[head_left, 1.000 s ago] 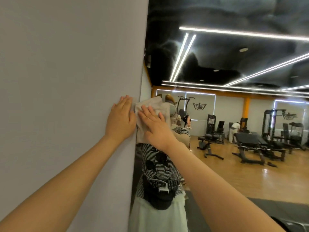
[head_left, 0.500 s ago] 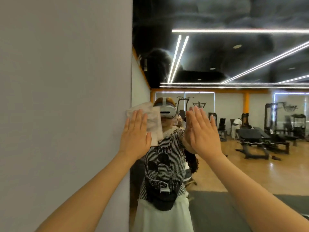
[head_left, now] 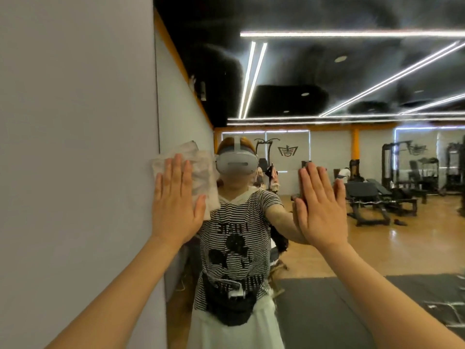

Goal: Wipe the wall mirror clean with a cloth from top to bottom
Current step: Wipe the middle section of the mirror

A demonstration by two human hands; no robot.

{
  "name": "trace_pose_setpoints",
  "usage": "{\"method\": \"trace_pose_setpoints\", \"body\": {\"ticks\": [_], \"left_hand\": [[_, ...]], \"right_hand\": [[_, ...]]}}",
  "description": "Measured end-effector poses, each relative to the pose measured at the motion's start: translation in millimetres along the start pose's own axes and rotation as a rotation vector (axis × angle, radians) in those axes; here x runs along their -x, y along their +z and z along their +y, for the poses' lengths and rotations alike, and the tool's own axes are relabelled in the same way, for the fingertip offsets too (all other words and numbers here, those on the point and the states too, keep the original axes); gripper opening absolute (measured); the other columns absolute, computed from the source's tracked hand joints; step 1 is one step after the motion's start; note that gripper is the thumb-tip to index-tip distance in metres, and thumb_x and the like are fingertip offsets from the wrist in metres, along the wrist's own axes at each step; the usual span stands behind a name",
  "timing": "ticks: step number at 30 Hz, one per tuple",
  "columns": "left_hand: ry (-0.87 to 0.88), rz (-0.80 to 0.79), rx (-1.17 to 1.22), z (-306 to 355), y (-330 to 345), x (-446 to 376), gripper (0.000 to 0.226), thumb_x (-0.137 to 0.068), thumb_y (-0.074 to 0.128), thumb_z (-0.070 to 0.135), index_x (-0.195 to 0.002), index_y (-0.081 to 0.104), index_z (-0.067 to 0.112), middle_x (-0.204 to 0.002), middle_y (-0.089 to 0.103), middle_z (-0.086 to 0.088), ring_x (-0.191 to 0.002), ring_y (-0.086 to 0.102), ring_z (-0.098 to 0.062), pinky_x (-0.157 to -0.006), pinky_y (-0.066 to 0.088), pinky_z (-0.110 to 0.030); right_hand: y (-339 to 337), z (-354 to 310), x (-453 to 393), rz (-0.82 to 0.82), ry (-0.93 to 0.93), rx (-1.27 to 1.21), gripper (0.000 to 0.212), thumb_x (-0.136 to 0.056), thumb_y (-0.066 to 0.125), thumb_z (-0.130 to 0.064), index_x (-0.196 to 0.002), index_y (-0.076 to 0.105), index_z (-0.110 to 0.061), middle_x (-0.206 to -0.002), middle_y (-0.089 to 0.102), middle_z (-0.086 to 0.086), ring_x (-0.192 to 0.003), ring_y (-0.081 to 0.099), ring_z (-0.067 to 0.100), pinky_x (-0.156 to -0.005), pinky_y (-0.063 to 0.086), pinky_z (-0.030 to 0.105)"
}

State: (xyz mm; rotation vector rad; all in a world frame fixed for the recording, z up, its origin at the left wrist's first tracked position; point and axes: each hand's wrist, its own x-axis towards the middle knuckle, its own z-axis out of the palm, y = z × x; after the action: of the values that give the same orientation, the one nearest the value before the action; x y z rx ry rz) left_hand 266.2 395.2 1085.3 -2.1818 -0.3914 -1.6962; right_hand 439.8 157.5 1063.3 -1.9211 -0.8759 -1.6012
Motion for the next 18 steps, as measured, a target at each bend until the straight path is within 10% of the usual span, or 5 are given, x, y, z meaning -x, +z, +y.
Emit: {"method": "trace_pose_setpoints", "body": {"ticks": [10,18], "left_hand": [[-0.090,0.070,0.004,41,5,-15,0.071,-0.093,0.021,0.038,-0.151,-0.005,0.006,-0.160,0.001,-0.019,-0.147,-0.007,-0.025,-0.120,-0.011,-0.035],[0.246,0.008,-0.081,85,23,-28,0.077,-0.096,0.027,0.045,-0.154,-0.003,0.006,-0.162,-0.004,-0.014,-0.148,-0.005,-0.025,-0.118,-0.007,-0.038]], "right_hand": [[6,-3,4,0.098,0.011,0.017,0.058,-0.096,0.028,-0.035,-0.151,0.021,-0.015,-0.156,0.023,0.002,-0.149,-0.001,0.007,-0.118,0.005,0.043],[3,2,3,0.086,-0.014,0.023,0.058,-0.097,0.026,-0.035,-0.151,0.018,-0.016,-0.156,0.025,0.005,-0.149,-0.001,0.008,-0.118,0.005,0.042]]}}
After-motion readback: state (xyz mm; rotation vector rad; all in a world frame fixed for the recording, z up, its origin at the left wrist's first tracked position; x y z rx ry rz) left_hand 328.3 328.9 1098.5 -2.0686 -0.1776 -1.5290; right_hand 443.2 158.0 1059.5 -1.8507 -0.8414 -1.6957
